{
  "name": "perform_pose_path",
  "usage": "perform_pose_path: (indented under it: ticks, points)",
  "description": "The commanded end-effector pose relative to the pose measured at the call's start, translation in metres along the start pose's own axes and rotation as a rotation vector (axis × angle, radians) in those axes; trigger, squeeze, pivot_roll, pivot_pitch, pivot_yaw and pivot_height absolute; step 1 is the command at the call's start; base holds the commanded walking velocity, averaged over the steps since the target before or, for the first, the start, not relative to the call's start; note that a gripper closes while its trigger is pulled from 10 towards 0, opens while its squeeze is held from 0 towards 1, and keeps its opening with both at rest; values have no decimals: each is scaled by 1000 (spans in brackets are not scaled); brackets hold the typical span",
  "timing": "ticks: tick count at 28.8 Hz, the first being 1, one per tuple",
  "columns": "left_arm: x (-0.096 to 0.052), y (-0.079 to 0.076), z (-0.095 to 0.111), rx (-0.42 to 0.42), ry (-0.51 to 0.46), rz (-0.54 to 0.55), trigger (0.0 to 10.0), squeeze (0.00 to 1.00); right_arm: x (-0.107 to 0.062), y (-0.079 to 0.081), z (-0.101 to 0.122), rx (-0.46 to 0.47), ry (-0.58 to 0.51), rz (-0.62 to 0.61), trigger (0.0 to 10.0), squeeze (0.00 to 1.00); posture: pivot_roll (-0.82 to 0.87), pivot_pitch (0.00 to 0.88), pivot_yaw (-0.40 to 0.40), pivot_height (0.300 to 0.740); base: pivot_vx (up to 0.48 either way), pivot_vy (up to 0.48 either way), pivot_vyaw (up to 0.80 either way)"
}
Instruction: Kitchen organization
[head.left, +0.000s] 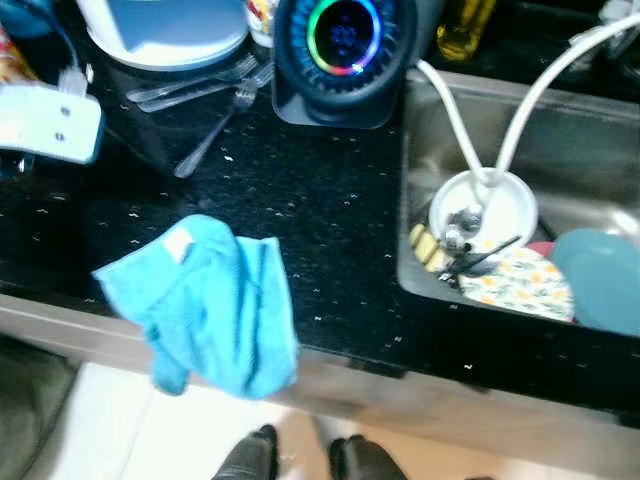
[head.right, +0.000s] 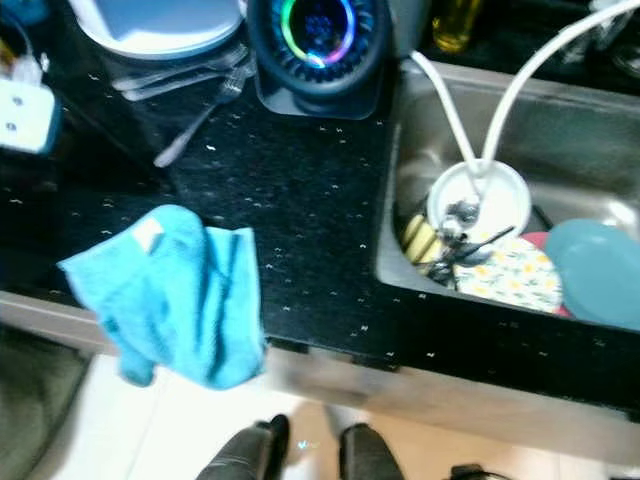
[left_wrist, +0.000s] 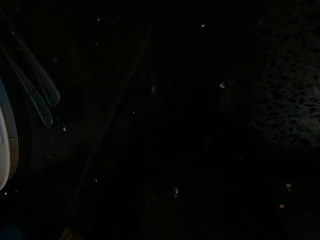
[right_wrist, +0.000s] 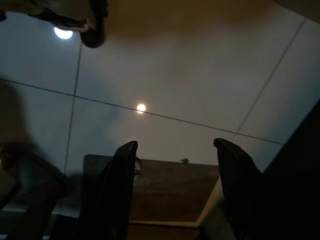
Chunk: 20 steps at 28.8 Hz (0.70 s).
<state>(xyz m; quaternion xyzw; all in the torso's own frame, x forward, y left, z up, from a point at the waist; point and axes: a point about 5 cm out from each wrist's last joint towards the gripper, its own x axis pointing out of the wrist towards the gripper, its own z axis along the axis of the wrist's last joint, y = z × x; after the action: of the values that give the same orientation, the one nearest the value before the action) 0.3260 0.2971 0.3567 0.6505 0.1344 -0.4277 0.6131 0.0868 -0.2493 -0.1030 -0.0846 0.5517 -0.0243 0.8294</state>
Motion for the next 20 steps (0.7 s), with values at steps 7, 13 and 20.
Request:
perform_pose_path:
  ticks: [7, 13, 20]
  points:
    - [12, -9, -1, 2, -20, -68, 10000, 0, -3, -2, -14, 12, 50, -8, 10000, 0, 51, 294, -36, 740, 0, 0, 0]
    - [15, -3, 3, 35, -26, -11, 10000, 0, -3, -2, -14, 12, 50, -10, 10000, 0, 48, 291, -37, 740, 0, 0, 0]
    - [24, 11, 15, 98, -65, 97, 10000, 0, -3, -2, -16, 17, 51, -13, 10000, 0, 42, 297, -31, 740, 0, 0, 0]
